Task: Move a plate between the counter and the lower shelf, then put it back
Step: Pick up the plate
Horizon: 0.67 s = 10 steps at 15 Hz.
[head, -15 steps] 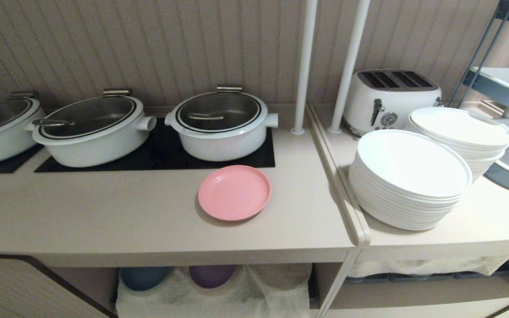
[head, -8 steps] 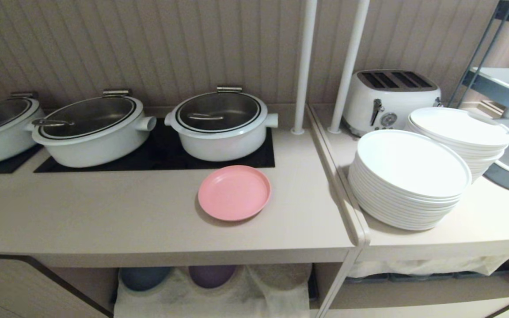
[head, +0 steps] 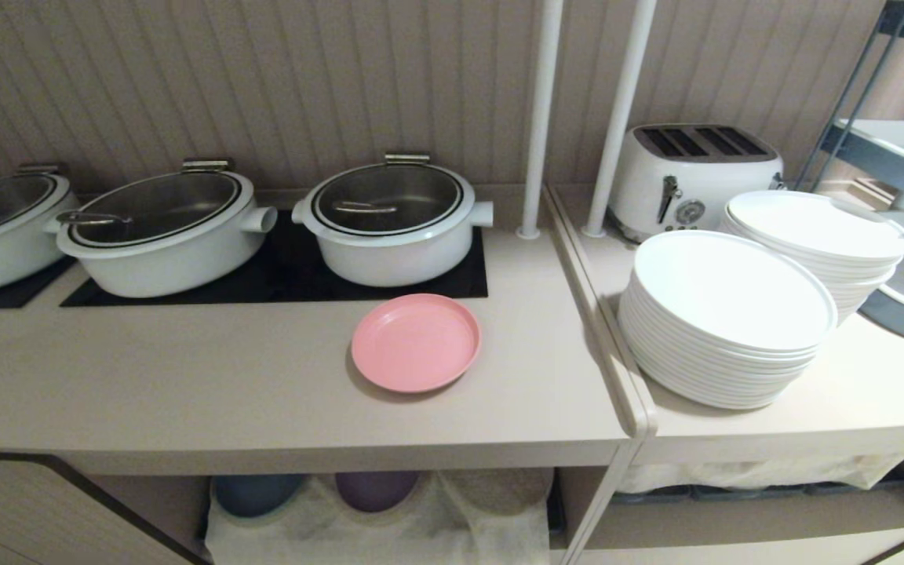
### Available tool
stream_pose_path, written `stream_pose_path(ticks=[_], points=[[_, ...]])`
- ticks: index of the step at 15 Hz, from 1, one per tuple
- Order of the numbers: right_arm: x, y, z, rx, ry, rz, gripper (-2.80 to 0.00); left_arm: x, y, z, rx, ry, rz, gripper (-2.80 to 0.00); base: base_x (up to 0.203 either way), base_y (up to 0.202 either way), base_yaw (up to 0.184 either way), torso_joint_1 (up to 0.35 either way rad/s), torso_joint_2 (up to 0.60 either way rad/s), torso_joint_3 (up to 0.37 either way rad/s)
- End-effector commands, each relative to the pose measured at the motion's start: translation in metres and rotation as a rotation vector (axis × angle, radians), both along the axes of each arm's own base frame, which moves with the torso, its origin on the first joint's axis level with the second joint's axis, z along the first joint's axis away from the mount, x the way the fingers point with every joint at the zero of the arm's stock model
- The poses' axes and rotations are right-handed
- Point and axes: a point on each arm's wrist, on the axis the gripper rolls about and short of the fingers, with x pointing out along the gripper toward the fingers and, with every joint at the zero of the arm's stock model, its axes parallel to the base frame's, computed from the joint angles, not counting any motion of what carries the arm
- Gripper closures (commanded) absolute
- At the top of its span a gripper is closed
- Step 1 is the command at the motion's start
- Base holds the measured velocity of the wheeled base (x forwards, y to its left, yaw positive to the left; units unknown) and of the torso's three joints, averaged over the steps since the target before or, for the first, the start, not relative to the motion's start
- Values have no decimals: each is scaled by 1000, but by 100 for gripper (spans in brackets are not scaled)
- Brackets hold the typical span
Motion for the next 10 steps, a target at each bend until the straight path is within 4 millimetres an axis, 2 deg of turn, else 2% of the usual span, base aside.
stream_pose_path(ticks=[1,5,10], points=[[0,0,0,1,-1,0,0,5,0,22,-1,49,-18,0,0,0,0,0,0,0],[0,0,0,1,-1,0,0,25,-1,59,-4,141,-37,0,0,0,0,0,0,0],[0,0,0,1,-1,0,0,74,-2,100,-12,287,-40,0,0,0,0,0,0,0]])
